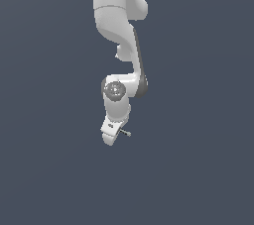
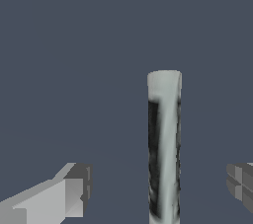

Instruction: Pick up the object and move it to a goal position.

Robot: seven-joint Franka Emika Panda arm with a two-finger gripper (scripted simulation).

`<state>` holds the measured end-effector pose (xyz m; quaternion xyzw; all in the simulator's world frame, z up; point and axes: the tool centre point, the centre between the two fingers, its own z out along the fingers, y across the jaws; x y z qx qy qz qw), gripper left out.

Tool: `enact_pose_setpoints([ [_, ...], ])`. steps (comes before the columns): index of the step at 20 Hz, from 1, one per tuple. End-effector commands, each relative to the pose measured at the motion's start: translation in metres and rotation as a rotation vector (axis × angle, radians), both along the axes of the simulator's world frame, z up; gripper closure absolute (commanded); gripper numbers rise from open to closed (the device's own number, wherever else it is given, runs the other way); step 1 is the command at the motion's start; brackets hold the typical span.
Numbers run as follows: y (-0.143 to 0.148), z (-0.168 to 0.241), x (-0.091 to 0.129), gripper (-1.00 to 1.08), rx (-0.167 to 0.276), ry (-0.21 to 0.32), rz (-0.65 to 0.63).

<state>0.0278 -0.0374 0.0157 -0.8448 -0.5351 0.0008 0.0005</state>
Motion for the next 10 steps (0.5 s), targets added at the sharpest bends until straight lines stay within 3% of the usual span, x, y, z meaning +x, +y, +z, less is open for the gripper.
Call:
enact_pose_setpoints([
  [1,-0.0001,-0.0053,0.001,-0.92,0.0,-0.002,0.001],
  [3,0.0,-0.006,0.0015,-0.92,0.0,-0.002,0.001],
  [4,0.0,-0.006,0.0015,1.08,0.0,-0.002,0.001],
  [10,0.0,-0.006,0.0015,1.08,0.0,-0.002,0.001],
])
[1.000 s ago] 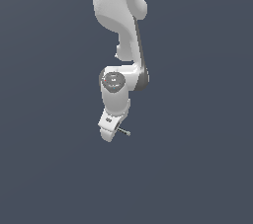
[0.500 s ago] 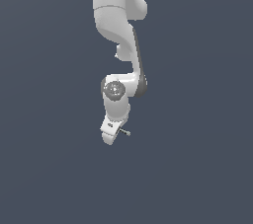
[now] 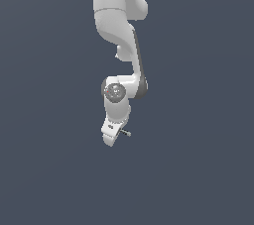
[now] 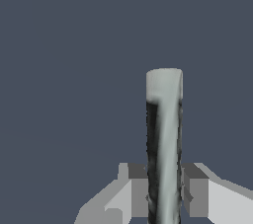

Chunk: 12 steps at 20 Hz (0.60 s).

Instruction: Pick up the object and move it to a goal position.

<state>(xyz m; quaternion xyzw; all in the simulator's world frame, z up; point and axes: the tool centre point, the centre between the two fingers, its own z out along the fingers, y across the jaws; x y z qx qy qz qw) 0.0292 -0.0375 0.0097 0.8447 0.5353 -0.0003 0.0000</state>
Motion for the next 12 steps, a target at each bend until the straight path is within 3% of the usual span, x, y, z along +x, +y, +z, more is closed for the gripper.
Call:
enact_pose_setpoints([
  [1,0.0,0.0,0.0,1.08,0.0,0.0,0.0],
  [7,0.004,0.002,-0.001,1.08,0.0,0.0,0.0],
  [12,0.03,0.013,-0.007,1.08,0.0,0.0,0.0],
])
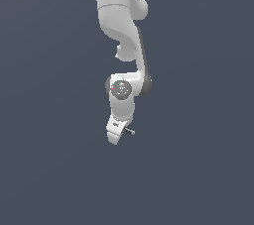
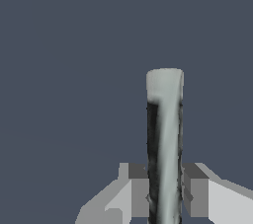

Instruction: Pick up the object and move it to a goal position.

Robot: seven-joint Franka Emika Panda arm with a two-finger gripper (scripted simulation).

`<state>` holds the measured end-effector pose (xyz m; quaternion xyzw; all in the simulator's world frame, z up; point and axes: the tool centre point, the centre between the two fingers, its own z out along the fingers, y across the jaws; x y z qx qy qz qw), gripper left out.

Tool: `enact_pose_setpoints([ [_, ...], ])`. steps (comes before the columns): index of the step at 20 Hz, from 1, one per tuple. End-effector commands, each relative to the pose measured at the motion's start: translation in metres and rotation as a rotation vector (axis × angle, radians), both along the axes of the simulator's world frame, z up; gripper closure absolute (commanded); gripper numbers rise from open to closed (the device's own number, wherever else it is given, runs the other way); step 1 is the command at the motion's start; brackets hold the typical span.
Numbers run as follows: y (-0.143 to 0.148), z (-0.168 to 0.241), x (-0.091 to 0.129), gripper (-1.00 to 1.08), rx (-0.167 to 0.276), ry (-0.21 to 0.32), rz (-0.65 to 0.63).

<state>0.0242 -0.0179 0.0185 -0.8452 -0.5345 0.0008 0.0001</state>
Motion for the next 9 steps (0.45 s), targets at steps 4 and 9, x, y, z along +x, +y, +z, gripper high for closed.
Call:
enact_pose_setpoints([
  [4,0.037,0.017,-0.006,1.08,0.0,-0.001,0.002],
  [9,0.049,0.022,-0.008,1.08,0.0,-0.001,0.002],
])
